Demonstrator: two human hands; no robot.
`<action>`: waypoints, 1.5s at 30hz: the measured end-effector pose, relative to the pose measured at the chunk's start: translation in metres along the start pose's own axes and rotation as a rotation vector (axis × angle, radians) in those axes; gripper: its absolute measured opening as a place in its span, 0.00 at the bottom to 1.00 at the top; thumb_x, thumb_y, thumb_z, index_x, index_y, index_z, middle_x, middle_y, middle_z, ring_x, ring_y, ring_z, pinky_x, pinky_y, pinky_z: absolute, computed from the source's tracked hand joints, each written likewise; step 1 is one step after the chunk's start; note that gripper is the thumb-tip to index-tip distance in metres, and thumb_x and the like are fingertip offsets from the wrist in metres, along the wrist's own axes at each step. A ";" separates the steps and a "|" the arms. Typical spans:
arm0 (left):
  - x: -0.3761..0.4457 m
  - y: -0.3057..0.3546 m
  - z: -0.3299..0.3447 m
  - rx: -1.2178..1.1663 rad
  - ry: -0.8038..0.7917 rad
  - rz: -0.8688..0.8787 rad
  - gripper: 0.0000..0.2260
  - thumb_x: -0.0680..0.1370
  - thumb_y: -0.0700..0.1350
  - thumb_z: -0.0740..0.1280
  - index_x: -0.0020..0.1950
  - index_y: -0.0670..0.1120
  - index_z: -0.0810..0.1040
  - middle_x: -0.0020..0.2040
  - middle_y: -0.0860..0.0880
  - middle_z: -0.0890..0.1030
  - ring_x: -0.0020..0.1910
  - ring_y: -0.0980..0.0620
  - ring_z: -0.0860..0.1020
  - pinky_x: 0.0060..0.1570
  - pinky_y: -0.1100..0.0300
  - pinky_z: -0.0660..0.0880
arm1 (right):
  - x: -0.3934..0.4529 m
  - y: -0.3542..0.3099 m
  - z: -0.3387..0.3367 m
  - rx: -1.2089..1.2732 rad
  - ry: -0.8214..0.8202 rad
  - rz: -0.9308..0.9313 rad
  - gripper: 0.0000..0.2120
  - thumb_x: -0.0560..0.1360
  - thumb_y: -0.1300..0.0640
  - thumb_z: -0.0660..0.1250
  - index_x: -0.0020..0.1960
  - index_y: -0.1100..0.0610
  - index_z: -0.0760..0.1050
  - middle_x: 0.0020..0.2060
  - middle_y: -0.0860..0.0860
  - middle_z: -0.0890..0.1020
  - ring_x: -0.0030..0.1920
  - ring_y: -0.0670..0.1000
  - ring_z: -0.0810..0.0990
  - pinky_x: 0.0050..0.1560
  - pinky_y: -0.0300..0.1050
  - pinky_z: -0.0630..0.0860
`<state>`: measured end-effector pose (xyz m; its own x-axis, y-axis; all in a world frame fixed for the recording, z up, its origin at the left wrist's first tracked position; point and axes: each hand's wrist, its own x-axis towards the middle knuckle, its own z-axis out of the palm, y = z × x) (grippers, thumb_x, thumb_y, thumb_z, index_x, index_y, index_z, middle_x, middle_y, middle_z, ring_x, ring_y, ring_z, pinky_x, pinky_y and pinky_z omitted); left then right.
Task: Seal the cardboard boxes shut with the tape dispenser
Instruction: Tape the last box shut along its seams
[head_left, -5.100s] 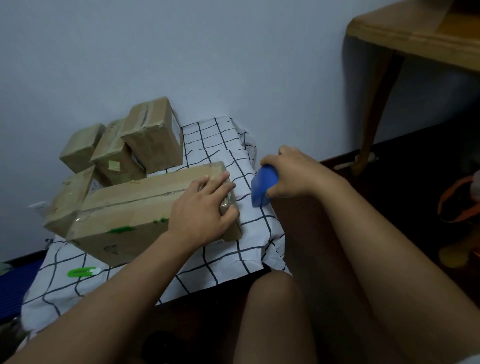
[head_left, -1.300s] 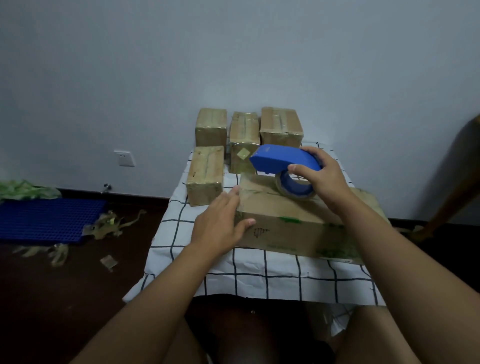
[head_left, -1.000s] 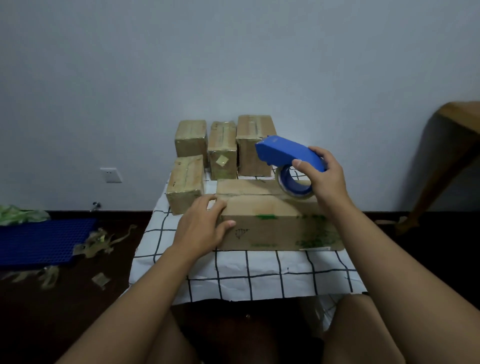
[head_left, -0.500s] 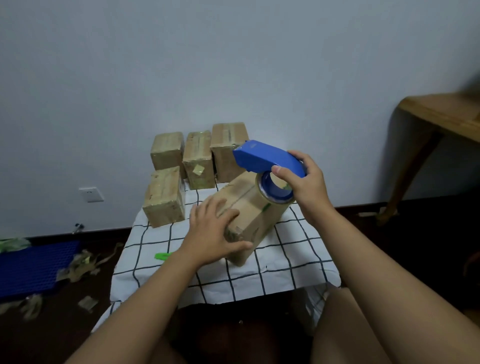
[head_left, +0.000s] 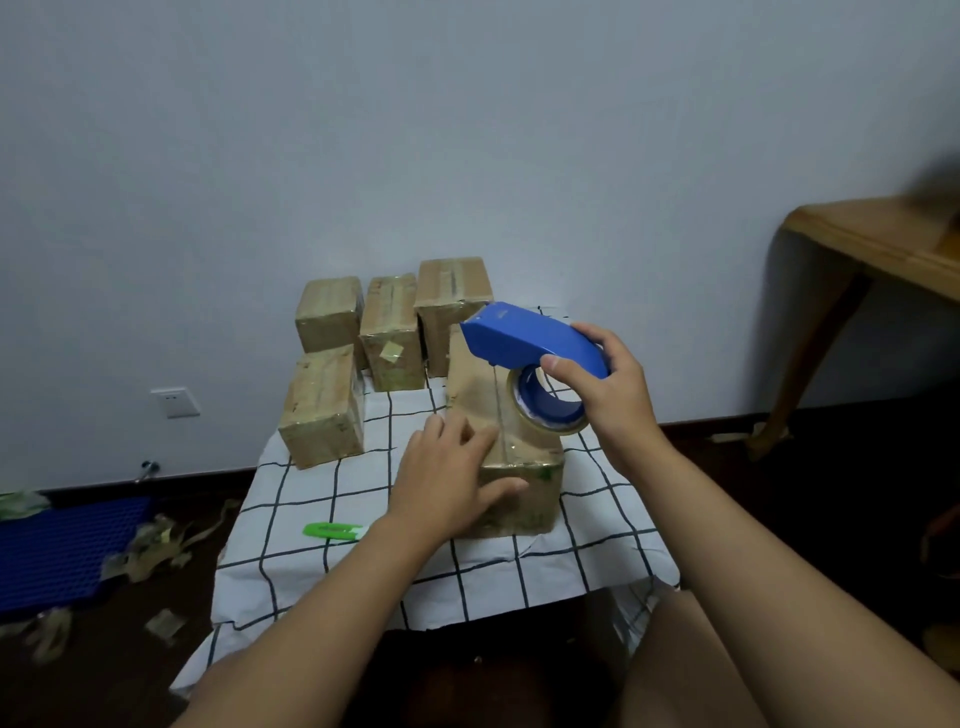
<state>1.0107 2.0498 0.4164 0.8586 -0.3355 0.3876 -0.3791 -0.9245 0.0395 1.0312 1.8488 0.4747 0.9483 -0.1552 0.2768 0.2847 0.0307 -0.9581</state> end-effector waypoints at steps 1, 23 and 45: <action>0.000 -0.001 0.000 -0.051 0.003 0.039 0.28 0.73 0.71 0.58 0.64 0.54 0.75 0.55 0.51 0.72 0.53 0.49 0.68 0.51 0.55 0.68 | -0.001 0.000 -0.002 -0.002 -0.005 0.003 0.27 0.59 0.39 0.77 0.56 0.40 0.76 0.58 0.47 0.78 0.55 0.47 0.79 0.41 0.30 0.76; -0.003 -0.013 -0.051 -1.287 -0.005 -0.702 0.12 0.81 0.51 0.62 0.53 0.48 0.82 0.50 0.50 0.85 0.52 0.50 0.83 0.45 0.62 0.76 | -0.027 0.003 -0.025 0.039 -0.230 0.019 0.25 0.61 0.46 0.77 0.58 0.40 0.80 0.52 0.43 0.81 0.44 0.41 0.80 0.43 0.36 0.76; -0.011 -0.026 -0.074 -2.082 -0.157 -0.781 0.12 0.78 0.35 0.65 0.62 0.36 0.76 0.56 0.37 0.82 0.55 0.44 0.82 0.45 0.60 0.81 | -0.040 0.017 -0.012 0.086 -0.326 0.072 0.25 0.61 0.48 0.75 0.59 0.42 0.80 0.54 0.43 0.80 0.46 0.43 0.80 0.44 0.38 0.77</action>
<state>0.9859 2.0913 0.4794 0.9480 -0.2137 -0.2357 0.3164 0.5564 0.7683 0.9967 1.8437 0.4471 0.9574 0.1738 0.2308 0.2129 0.1153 -0.9702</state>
